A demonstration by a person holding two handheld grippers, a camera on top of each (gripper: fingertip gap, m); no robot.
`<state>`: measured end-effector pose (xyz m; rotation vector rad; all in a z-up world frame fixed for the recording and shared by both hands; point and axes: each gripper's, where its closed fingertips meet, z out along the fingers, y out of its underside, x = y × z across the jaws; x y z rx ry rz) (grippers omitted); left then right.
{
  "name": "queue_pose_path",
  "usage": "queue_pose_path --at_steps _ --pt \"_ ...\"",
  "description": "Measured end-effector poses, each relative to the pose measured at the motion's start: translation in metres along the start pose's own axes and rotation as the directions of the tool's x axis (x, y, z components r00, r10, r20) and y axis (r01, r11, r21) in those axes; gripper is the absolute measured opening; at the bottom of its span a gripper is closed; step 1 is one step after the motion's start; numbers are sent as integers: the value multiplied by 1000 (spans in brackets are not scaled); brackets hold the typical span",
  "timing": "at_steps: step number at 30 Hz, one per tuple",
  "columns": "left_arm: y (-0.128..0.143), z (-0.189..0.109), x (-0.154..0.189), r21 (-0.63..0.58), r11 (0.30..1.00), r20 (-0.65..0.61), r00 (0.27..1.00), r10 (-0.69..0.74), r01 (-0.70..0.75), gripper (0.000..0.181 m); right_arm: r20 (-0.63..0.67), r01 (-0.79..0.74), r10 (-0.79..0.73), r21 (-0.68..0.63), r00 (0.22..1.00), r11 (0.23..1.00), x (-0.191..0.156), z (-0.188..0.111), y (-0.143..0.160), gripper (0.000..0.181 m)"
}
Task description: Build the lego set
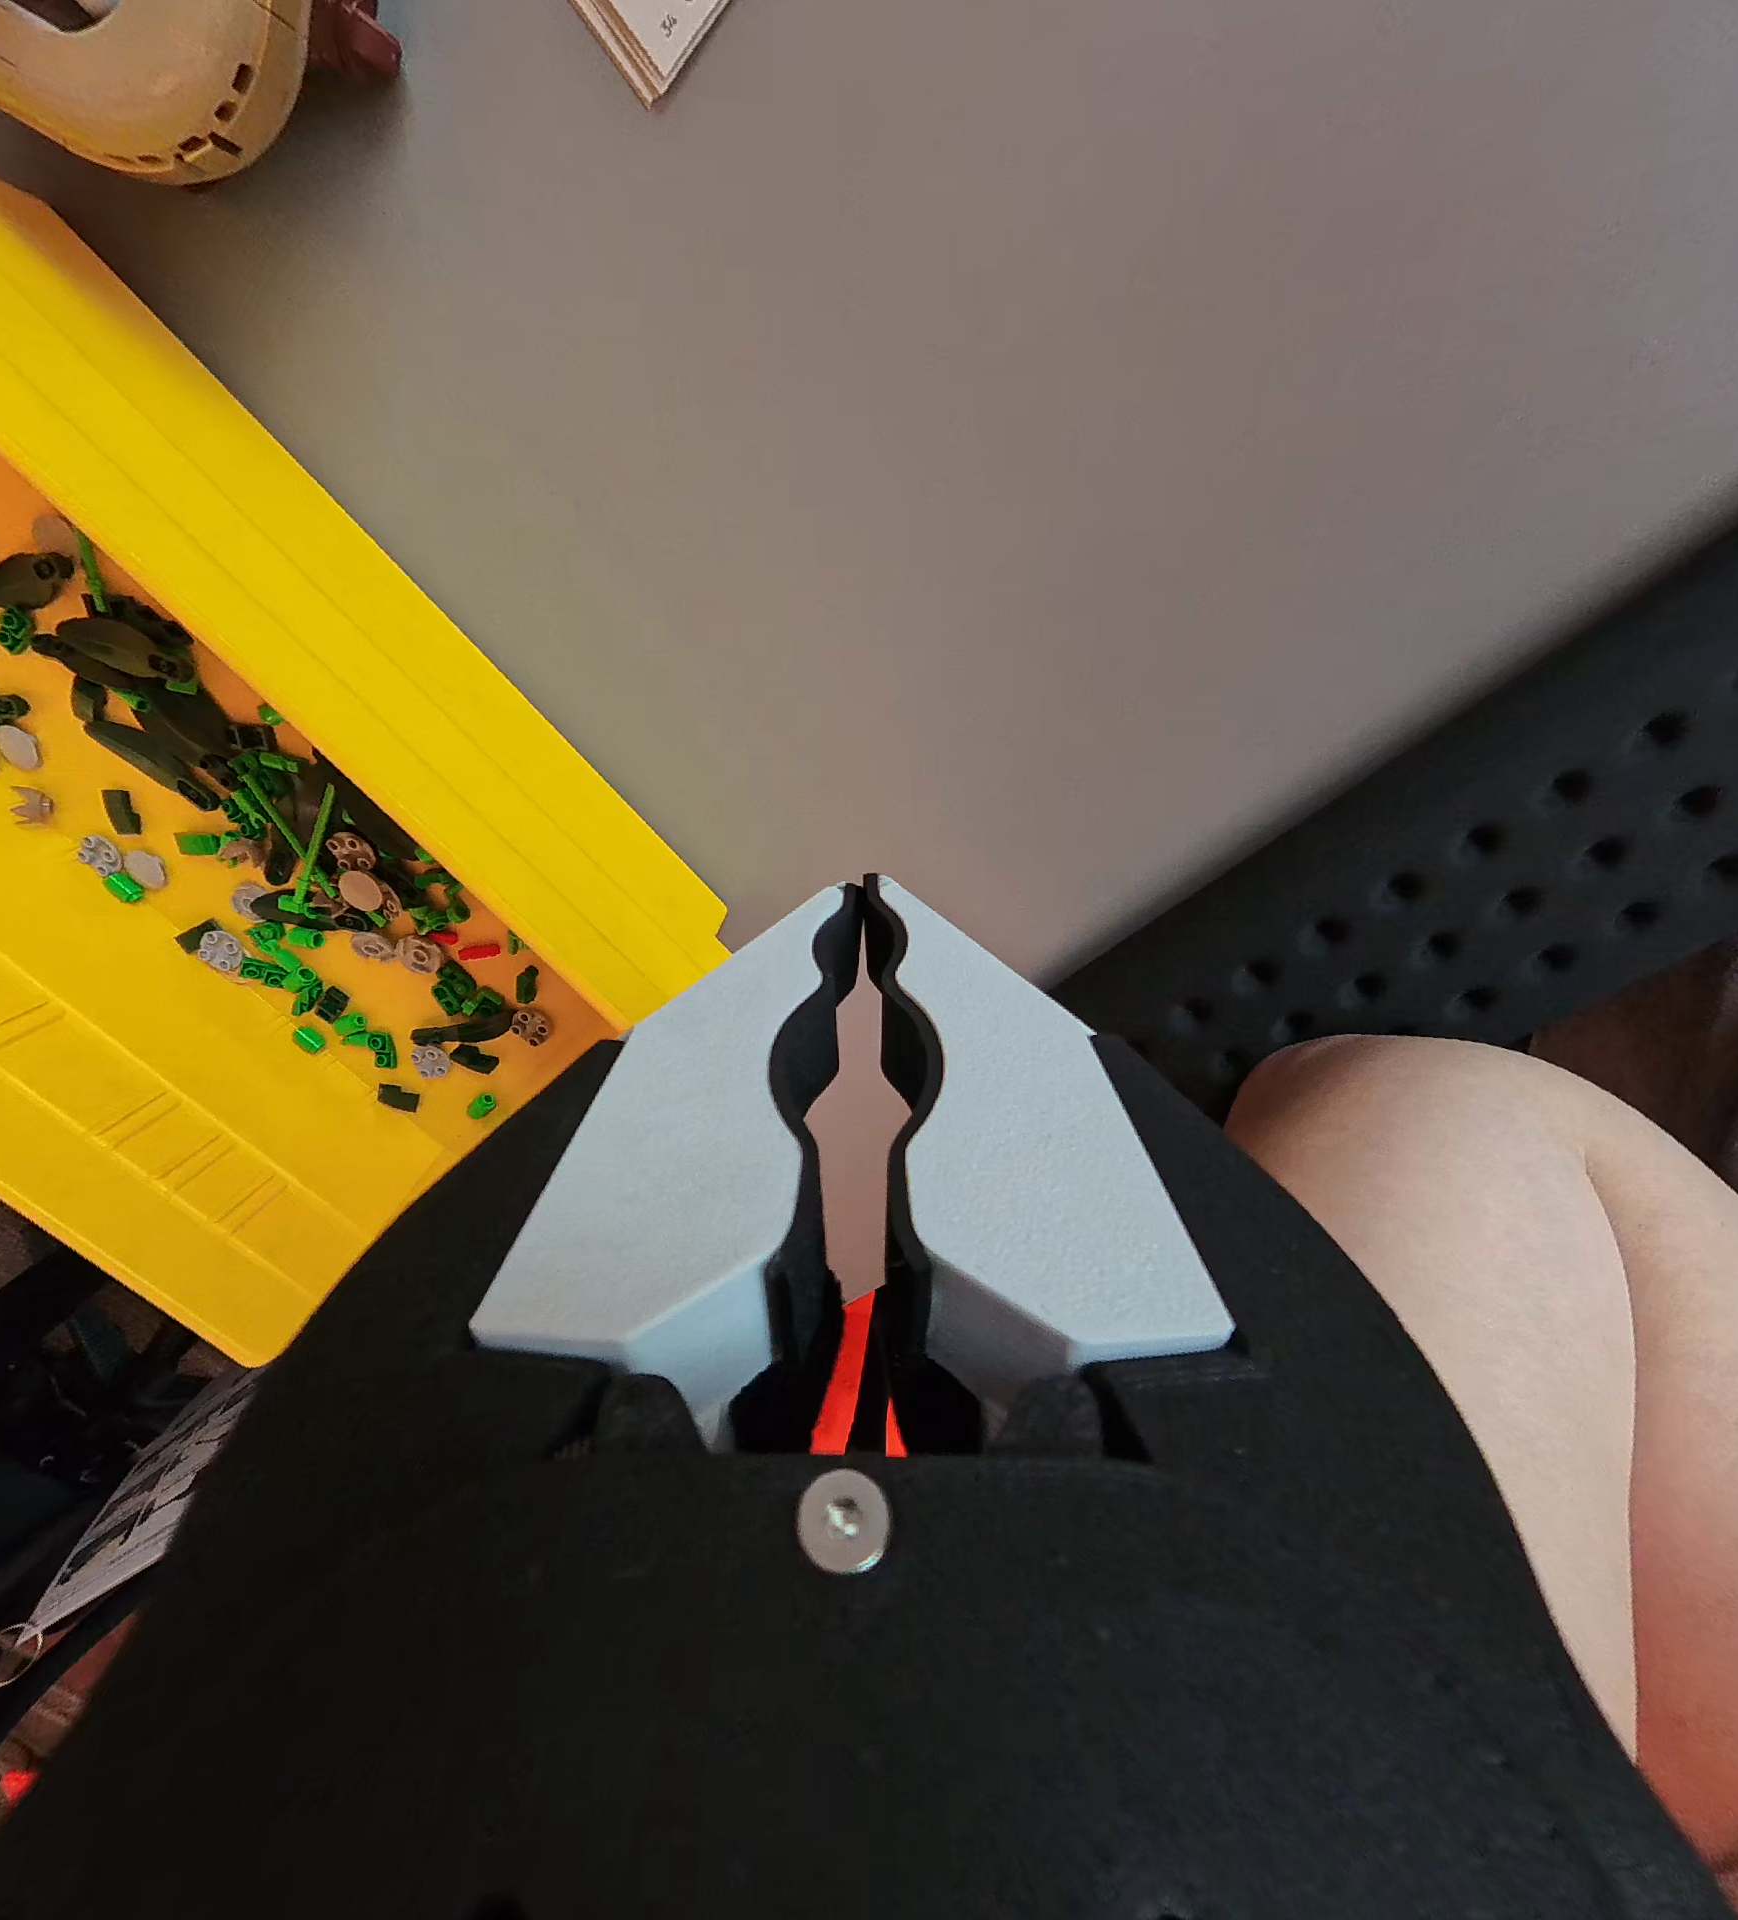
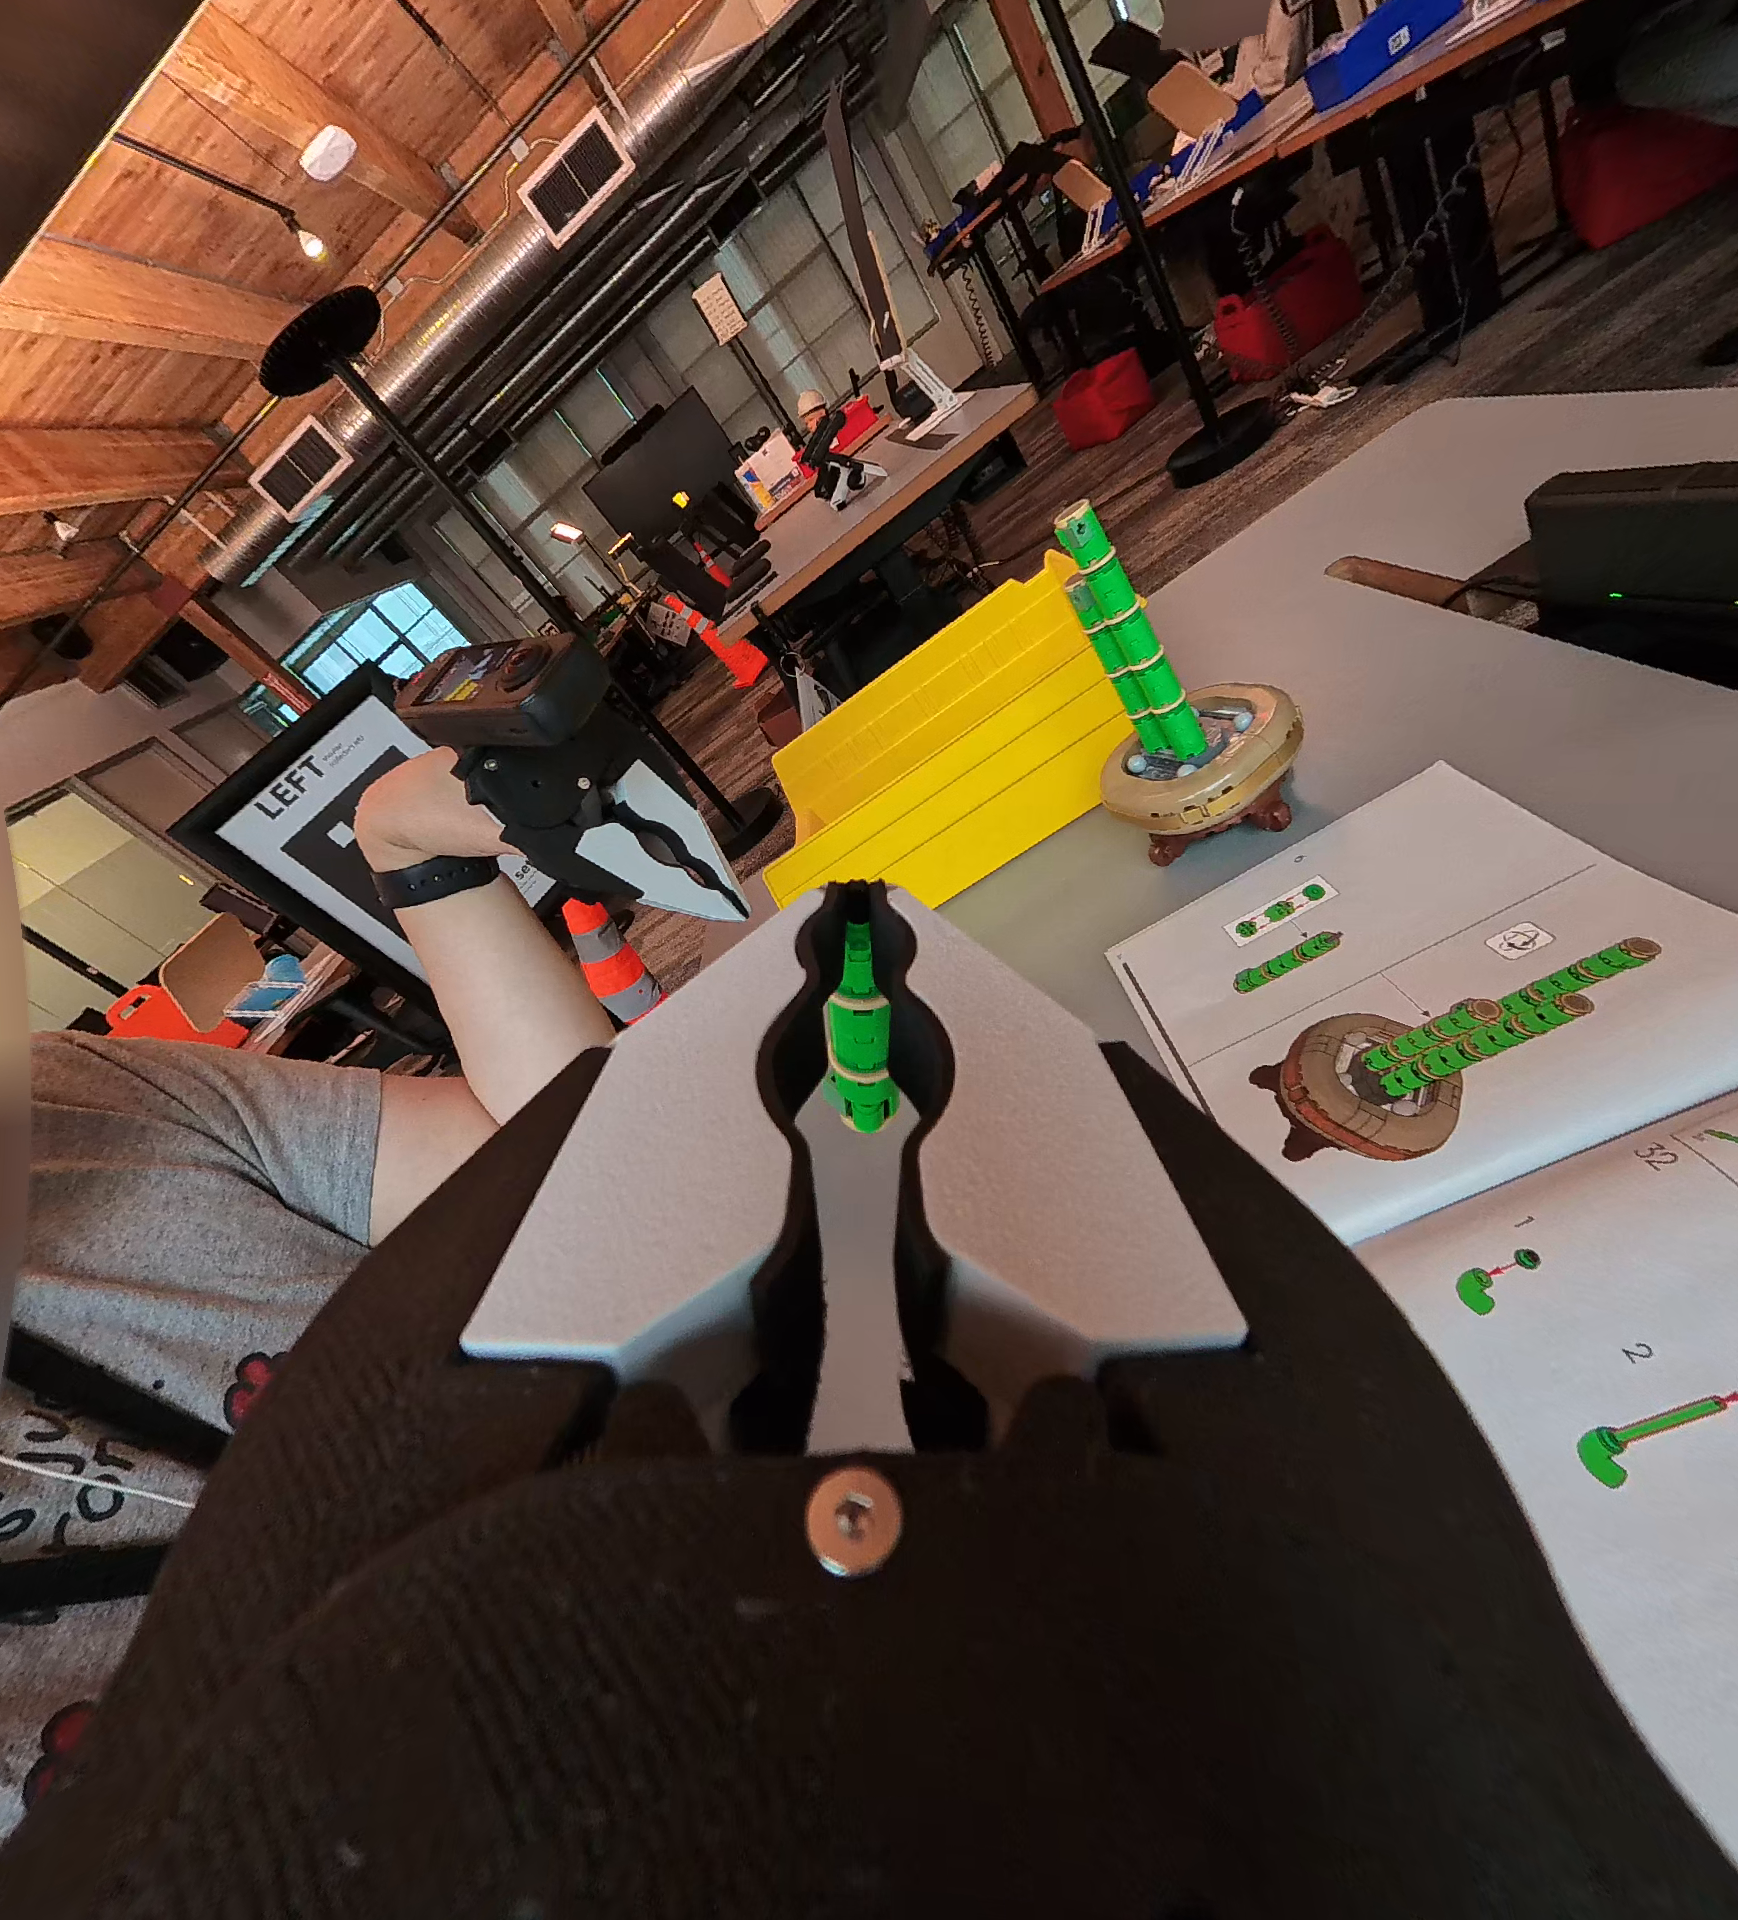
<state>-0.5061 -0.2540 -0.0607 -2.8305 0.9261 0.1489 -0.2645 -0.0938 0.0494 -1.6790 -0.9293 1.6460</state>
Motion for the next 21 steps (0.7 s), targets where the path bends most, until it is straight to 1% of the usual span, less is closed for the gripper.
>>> queue_pose_path --at_steps 10,21 --pt "-2 0 0 -3 1000 9 1000 17 -17 0 -10 16 -16 -10 1000 1000 1 -1 1 3" --pt "-14 -10 -9 65 996 91 995 47 -53 0 -61 68 -68 5 996 998 3 -10 -5 3"
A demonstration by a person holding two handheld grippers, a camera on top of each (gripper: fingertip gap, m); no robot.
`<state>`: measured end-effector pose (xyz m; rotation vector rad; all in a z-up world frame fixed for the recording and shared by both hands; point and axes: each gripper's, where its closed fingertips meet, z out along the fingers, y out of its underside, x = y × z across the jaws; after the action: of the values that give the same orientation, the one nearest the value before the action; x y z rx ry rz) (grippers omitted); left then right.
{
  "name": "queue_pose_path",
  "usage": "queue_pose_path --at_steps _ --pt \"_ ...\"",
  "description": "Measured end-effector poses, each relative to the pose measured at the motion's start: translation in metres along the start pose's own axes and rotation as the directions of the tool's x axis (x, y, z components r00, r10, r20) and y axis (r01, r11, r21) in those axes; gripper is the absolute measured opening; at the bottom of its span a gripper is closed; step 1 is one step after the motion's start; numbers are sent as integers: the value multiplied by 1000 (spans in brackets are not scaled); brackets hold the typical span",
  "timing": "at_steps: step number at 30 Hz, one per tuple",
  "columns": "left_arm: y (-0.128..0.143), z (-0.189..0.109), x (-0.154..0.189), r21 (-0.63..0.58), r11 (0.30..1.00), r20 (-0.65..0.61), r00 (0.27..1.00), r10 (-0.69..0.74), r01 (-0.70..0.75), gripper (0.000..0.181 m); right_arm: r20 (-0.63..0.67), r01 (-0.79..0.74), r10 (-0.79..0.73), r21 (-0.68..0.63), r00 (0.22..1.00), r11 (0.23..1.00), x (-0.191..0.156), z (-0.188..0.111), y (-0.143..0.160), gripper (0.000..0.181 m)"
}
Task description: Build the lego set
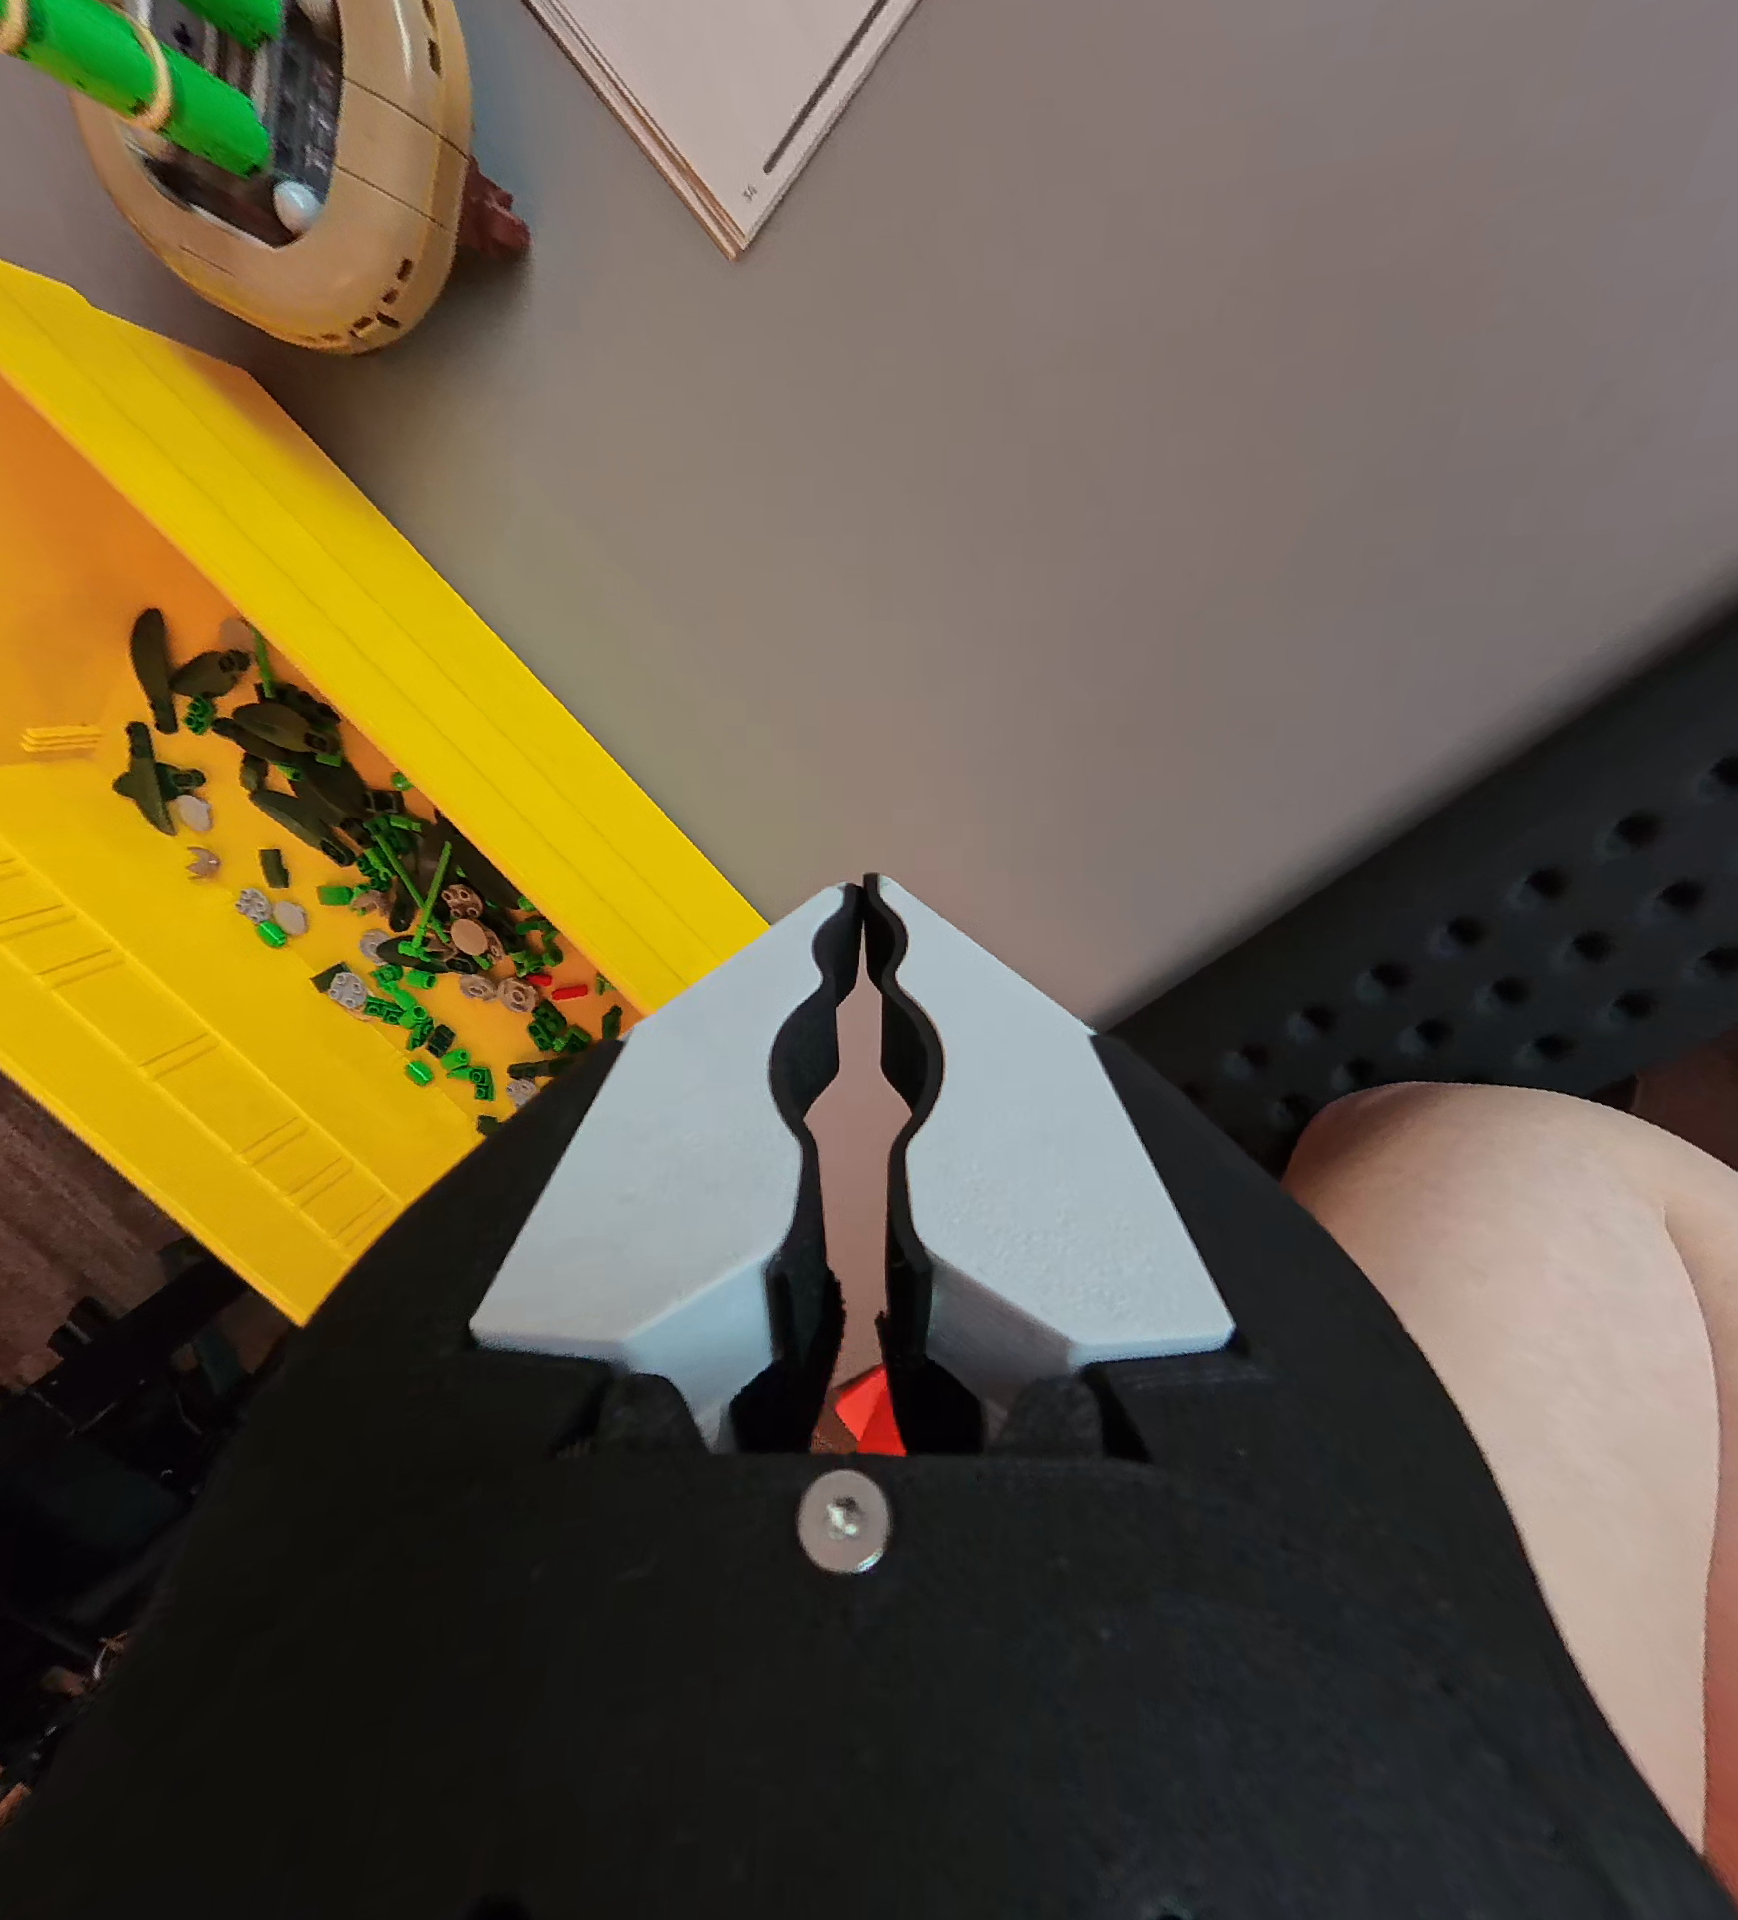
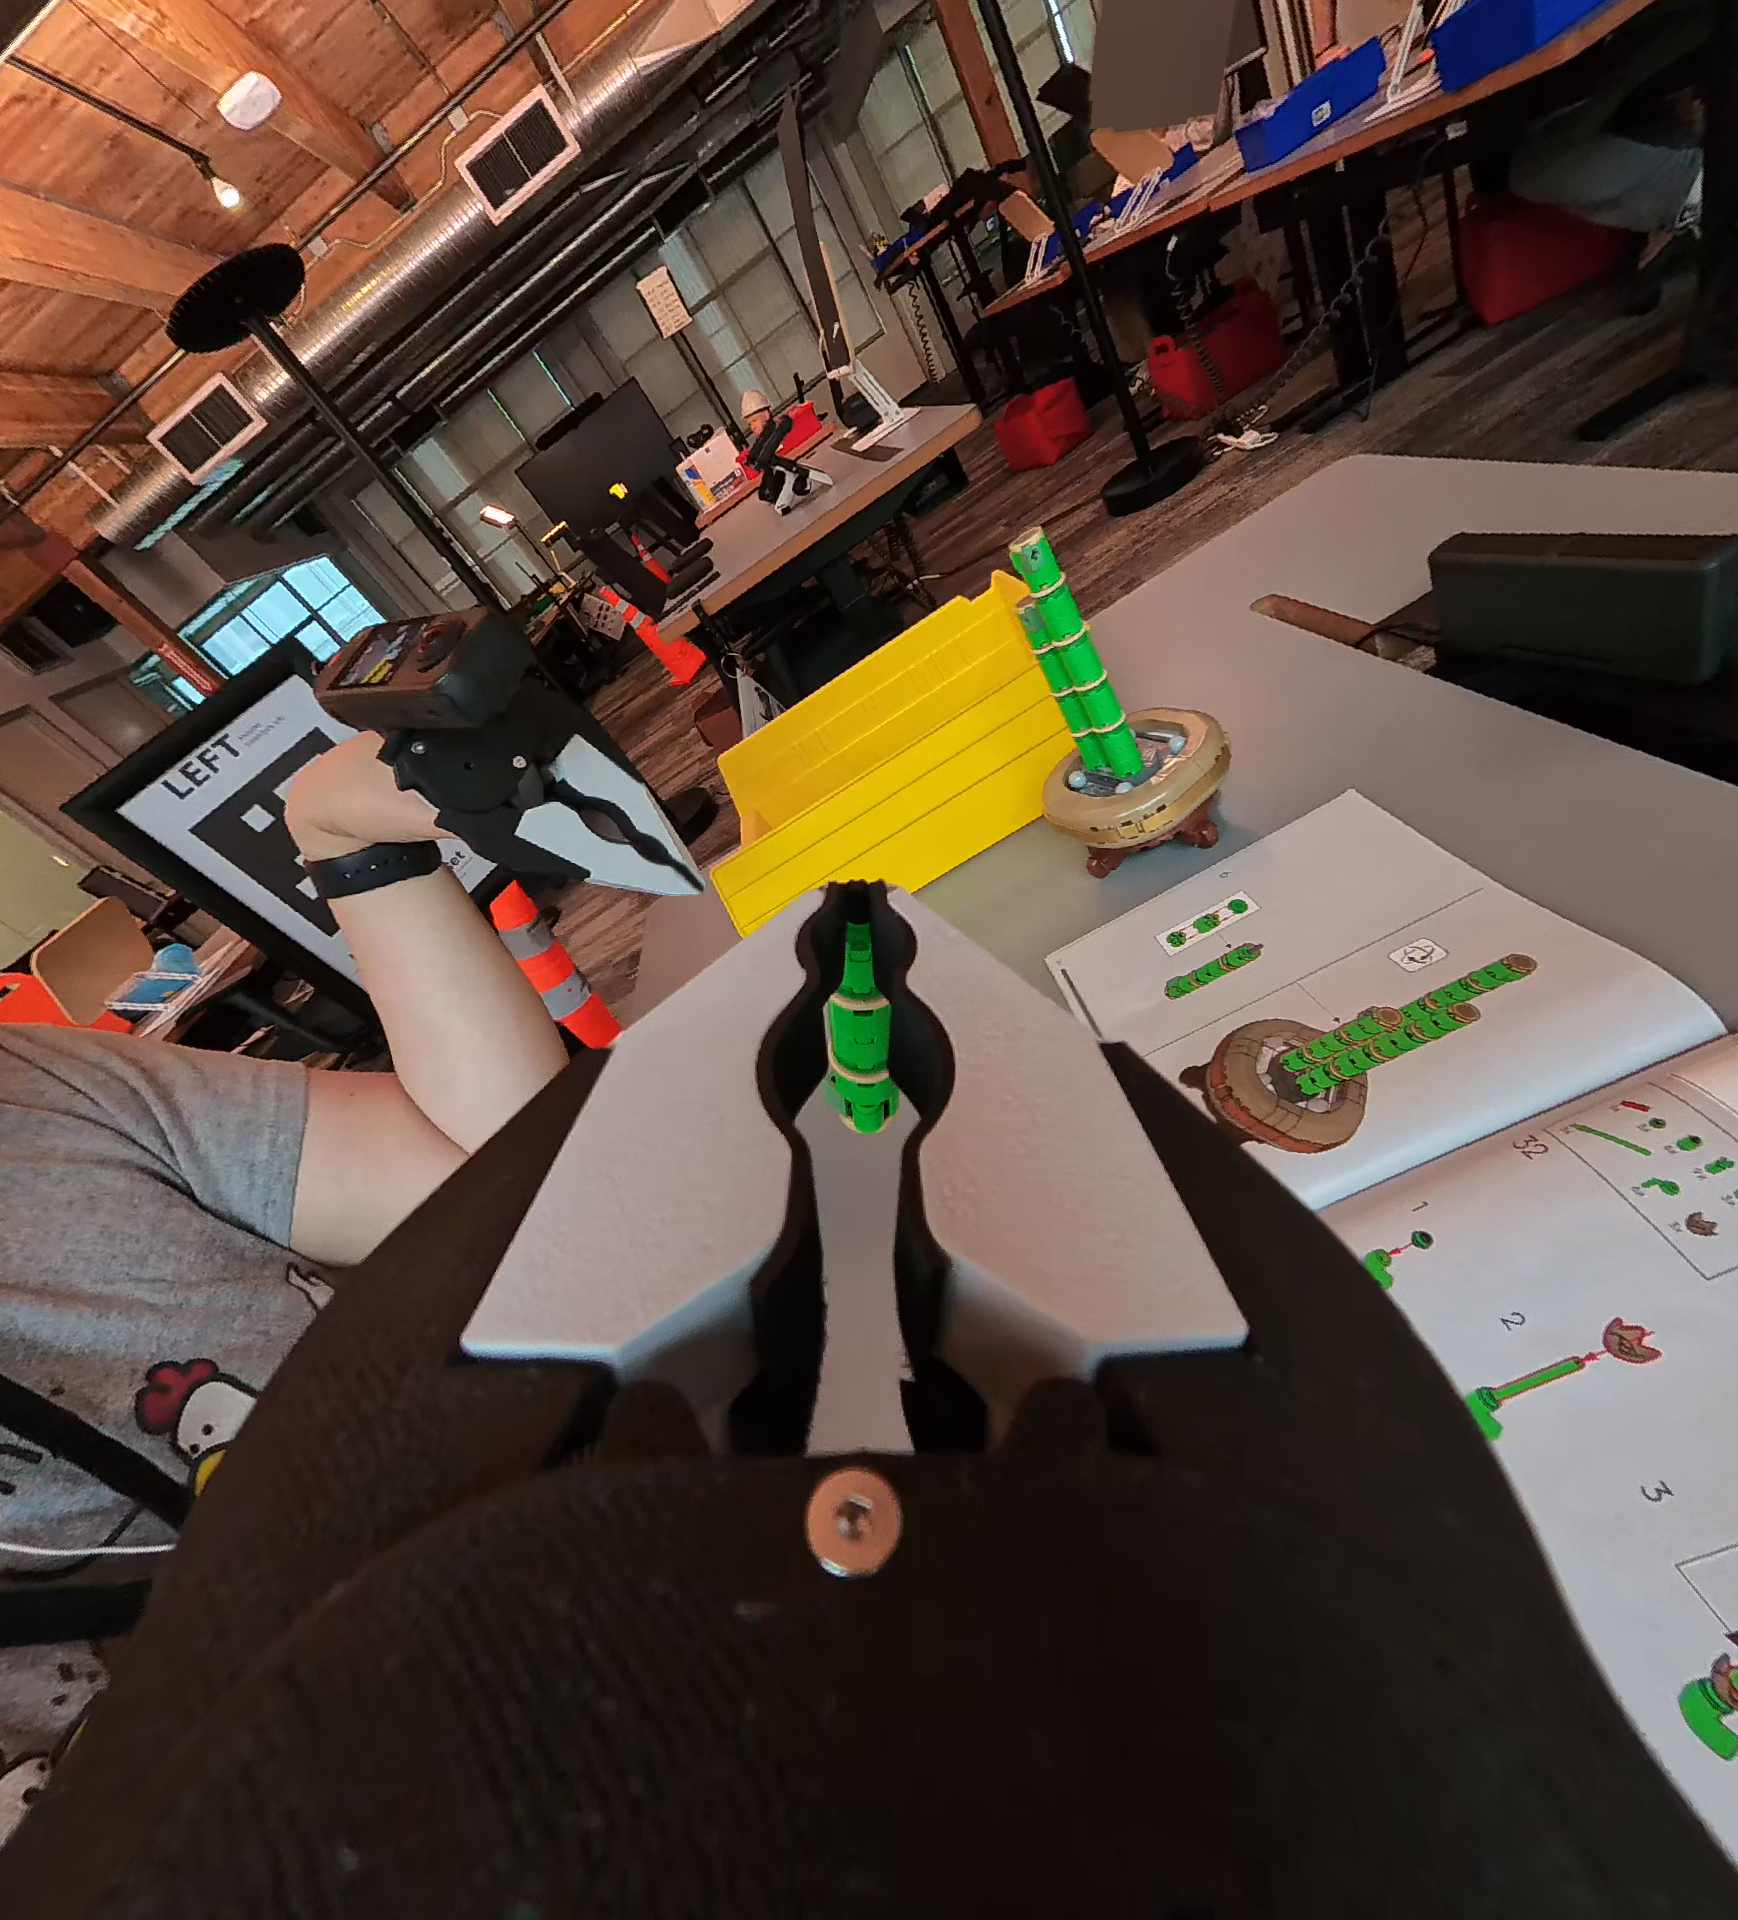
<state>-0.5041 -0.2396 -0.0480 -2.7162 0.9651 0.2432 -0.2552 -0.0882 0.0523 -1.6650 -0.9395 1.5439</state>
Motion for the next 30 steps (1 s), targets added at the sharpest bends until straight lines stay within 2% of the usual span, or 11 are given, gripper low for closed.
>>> queue_pose_path --at_steps 9,13,20,30 --pt "-24 -16 -4 103 990 101 991 83 -93 0 -47 44 -43 20 998 999 6 -8 -6 3" --pt "-19 -13 2 73 988 96 987 126 -133 0 -79 73 -70 24 994 997 7 -10 -8 3" --pt "-10 -11 0 66 994 81 993 85 -90 0 -125 181 -179 5 976 983 1 -10 -12 3" --pt "-8 -6 -8 44 998 71 996 46 -49 0 -162 200 -203 -37 966 979 8 -6 -6 3"
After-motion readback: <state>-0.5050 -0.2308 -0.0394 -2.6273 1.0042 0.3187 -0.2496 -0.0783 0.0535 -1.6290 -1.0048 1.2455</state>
